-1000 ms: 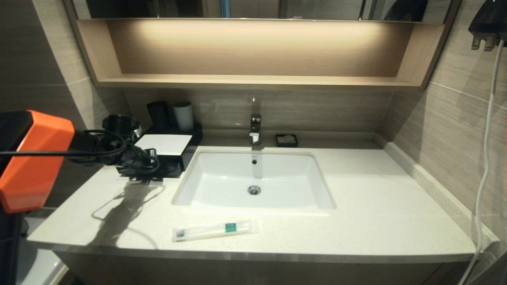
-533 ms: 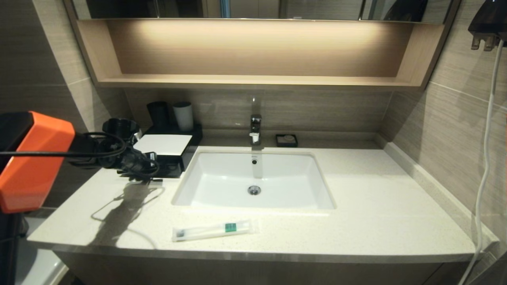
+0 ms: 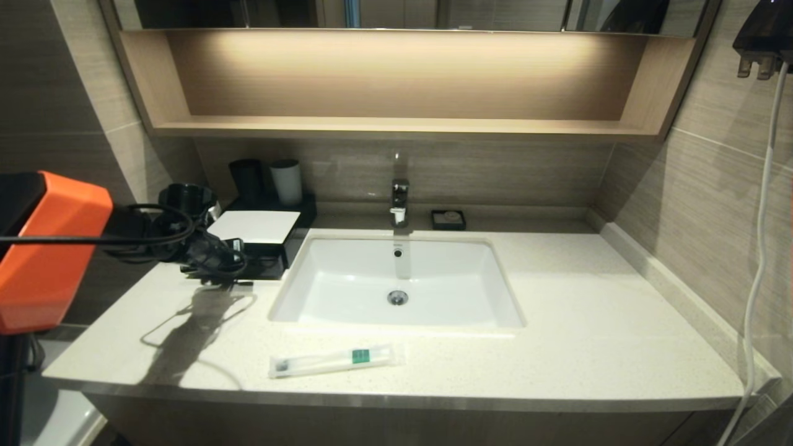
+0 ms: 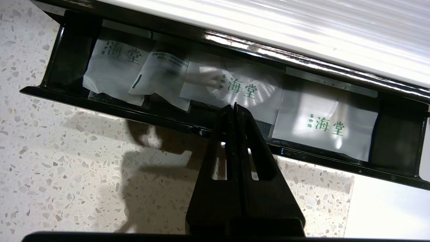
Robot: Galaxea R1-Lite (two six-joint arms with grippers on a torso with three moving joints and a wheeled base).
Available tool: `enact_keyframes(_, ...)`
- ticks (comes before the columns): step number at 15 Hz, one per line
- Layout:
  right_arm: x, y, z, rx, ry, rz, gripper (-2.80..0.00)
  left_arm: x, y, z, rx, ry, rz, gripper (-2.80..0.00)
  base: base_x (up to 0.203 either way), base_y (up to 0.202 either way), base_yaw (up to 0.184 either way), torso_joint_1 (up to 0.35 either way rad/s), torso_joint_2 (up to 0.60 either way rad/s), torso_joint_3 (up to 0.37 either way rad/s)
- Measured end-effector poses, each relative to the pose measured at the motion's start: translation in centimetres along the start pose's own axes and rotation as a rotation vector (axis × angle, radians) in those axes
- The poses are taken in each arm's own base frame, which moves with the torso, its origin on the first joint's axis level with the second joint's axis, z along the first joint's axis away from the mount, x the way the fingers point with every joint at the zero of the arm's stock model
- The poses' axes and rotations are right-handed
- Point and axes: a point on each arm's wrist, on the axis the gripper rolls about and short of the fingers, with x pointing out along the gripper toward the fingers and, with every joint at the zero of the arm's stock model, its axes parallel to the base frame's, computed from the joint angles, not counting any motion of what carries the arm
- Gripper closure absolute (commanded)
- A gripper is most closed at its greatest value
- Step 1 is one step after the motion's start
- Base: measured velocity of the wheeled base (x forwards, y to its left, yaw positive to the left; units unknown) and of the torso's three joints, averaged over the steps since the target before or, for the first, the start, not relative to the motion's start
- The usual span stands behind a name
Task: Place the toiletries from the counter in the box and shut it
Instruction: Open the drawer
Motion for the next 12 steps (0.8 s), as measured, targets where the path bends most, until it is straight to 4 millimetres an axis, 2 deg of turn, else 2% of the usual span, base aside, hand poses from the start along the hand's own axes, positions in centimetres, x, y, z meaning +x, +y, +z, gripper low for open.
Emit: enact_keyframes(12, 0.00, 0.00, 0.00, 0.000, 0.000, 0.000, 0.00, -0.98, 0.60, -0.18, 0.000, 0.058, 0.015, 0.00, 0.000, 0.000, 0.000, 0.000, 0.00, 0.000)
